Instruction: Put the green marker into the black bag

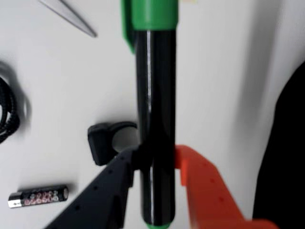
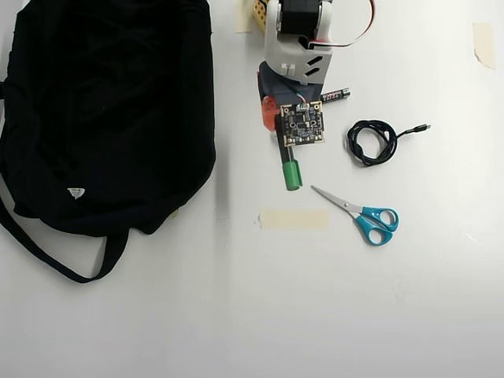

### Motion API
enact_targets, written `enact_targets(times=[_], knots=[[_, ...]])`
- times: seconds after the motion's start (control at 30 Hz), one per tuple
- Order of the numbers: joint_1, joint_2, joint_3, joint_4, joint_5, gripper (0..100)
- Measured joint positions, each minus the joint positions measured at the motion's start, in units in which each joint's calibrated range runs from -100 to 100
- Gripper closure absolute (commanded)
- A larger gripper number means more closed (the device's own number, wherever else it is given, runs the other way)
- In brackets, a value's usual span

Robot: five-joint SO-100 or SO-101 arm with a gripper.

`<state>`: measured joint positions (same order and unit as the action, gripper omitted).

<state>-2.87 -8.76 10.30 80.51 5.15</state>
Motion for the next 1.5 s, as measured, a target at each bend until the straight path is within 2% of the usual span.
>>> enact_targets(times=[0.53,1.27,1.5], knots=[[4.8,-0.2,0.9,-0.7,0.0,98],[18.6,-0.2,0.9,-0.7,-1.8,98],[25.6,-0.2,0.9,-2.0,-1.8,98]])
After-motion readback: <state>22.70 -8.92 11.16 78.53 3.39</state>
